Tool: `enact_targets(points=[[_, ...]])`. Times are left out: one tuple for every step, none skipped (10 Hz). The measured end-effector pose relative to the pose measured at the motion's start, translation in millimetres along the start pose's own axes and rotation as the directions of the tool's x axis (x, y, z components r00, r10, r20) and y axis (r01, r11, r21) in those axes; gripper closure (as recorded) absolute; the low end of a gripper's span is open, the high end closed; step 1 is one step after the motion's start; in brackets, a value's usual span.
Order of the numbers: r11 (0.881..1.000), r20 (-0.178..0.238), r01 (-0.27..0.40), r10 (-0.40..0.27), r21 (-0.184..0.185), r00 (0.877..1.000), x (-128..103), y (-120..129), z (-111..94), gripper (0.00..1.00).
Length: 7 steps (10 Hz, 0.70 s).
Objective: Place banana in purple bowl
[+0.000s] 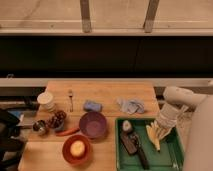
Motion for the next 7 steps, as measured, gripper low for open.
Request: enact_targets(points=[[1.0,0.001,0.006,-0.006,-0.001,1.0,0.6,1.4,0.5,0.96],[1.0,0.004,0.01,-0.01,-0.008,1.0,0.9,2.6,-0.5,1.0],[1.0,0.012,0.013,-0.013,-0.014,1.0,0.4,4.1,-4.5,1.0],[1.0,0.033,0.025,-0.025,-0.011,0.999,-1.1,9.4,-17.7,1.0],[0.999,0.05,0.037,-0.036,-0.005,0.998,-2.0,14.6,-28.8,1.0],[0.998,0.079,0.056,-0.057,0.004,0.995,-2.6,24.8,-49.2,1.0],[0.997,0.117,0.076,-0.078,0.019,0.99,-1.2,36.6,-76.9,1.0]])
